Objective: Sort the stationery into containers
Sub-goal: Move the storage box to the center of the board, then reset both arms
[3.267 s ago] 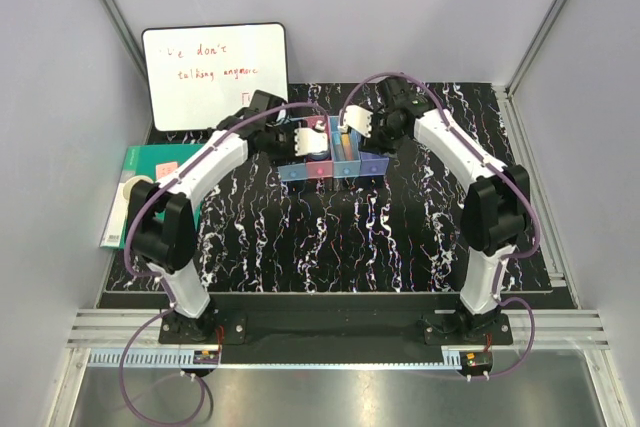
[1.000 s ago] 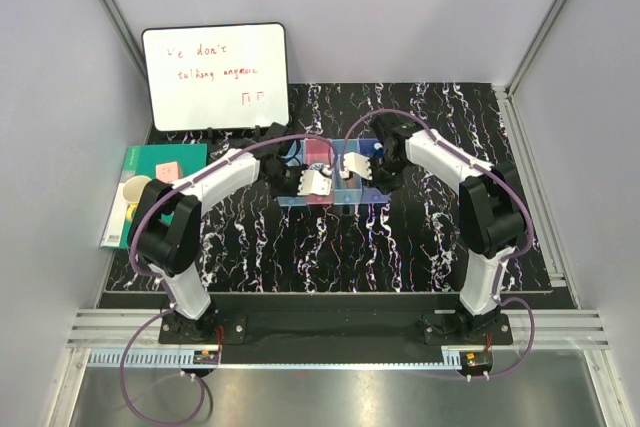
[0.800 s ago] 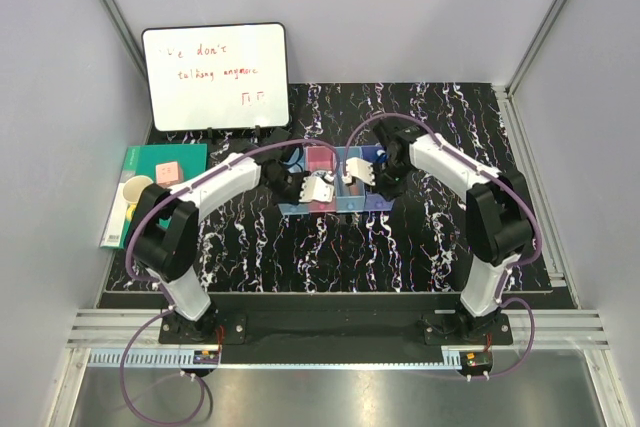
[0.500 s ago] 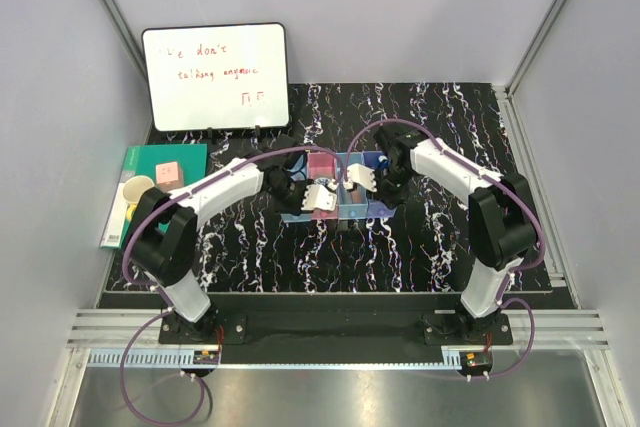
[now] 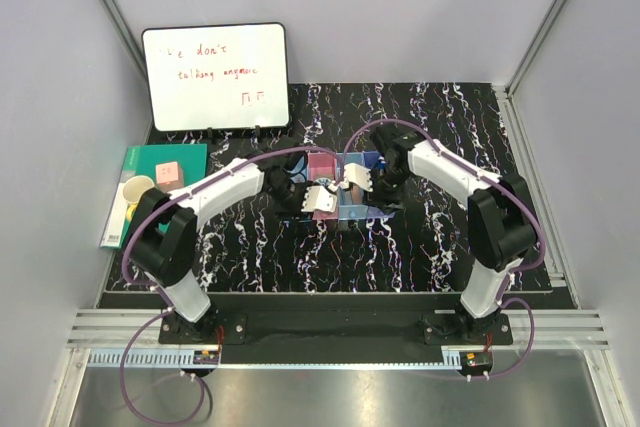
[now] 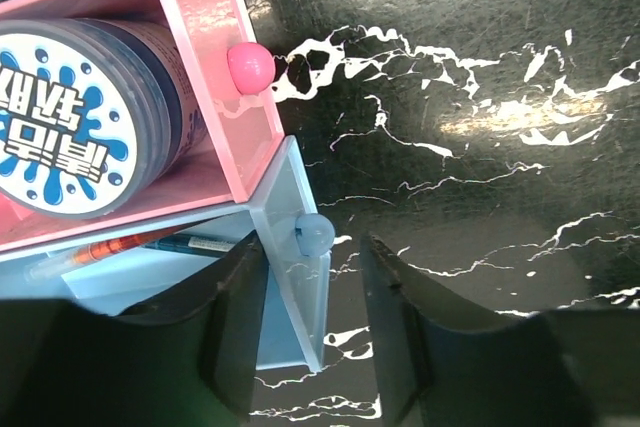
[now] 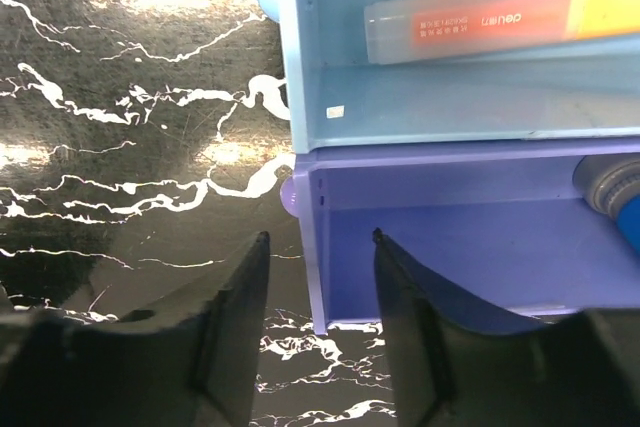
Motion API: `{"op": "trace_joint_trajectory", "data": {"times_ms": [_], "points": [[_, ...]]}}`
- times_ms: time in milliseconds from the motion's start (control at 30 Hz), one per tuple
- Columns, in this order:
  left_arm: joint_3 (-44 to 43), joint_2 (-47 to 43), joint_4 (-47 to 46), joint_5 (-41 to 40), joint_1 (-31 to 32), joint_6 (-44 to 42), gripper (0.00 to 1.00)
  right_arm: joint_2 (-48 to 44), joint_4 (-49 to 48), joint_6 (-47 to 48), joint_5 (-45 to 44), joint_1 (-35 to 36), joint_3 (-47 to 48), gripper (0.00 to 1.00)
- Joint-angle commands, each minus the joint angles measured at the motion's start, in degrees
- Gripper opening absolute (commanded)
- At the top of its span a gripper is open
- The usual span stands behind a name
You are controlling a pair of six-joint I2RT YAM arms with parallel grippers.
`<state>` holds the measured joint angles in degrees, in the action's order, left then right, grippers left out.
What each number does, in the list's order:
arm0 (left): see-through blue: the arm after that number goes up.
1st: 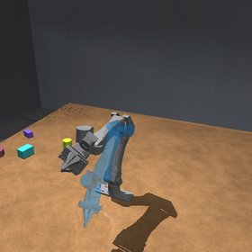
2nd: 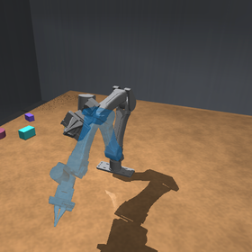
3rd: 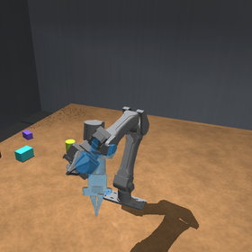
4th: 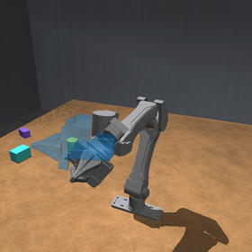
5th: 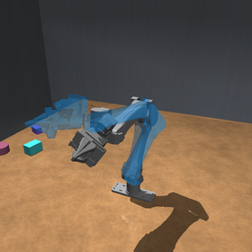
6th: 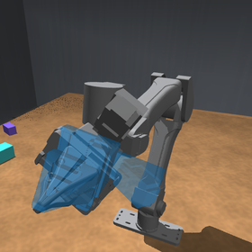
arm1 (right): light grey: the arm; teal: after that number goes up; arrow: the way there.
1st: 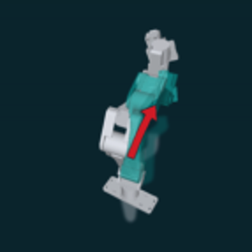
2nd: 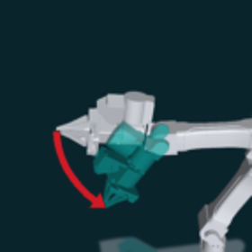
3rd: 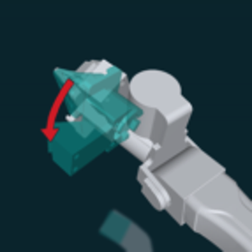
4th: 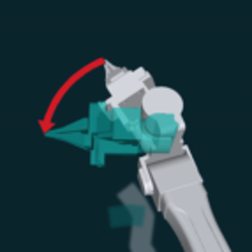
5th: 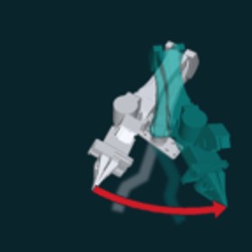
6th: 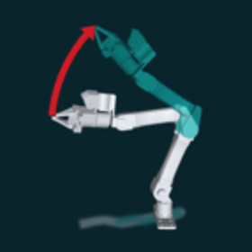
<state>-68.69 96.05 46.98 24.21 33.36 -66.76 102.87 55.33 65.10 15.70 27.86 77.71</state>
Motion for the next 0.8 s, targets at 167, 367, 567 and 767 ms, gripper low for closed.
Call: {"op": "trace_joint_trajectory", "data": {"times_ms": [167,367,567,767], "points": [[-5.9,-8.9,0.9,2.4,0.4,5.5,0.73,-7.6,1.0,-1.1,-0.3,1.0,2.4,0.71],[-9.1,-14.2,0.7,1.6,0.3,15.0,0.99,-11.2,0.0,-10.5,-3.6,1.0,7.2,1.00],[-7.6,-23.8,-3.9,-9.2,-0.6,29.0,0.99,-20.5,-5.0,-22.8,-12.3,1.0,9.5,1.00],[-9.4,-28.8,-5.4,-17.6,-10.6,44.9,0.99,-32.0,-11.2,-34.4,-27.6,0.9,4.6,1.00]]}}
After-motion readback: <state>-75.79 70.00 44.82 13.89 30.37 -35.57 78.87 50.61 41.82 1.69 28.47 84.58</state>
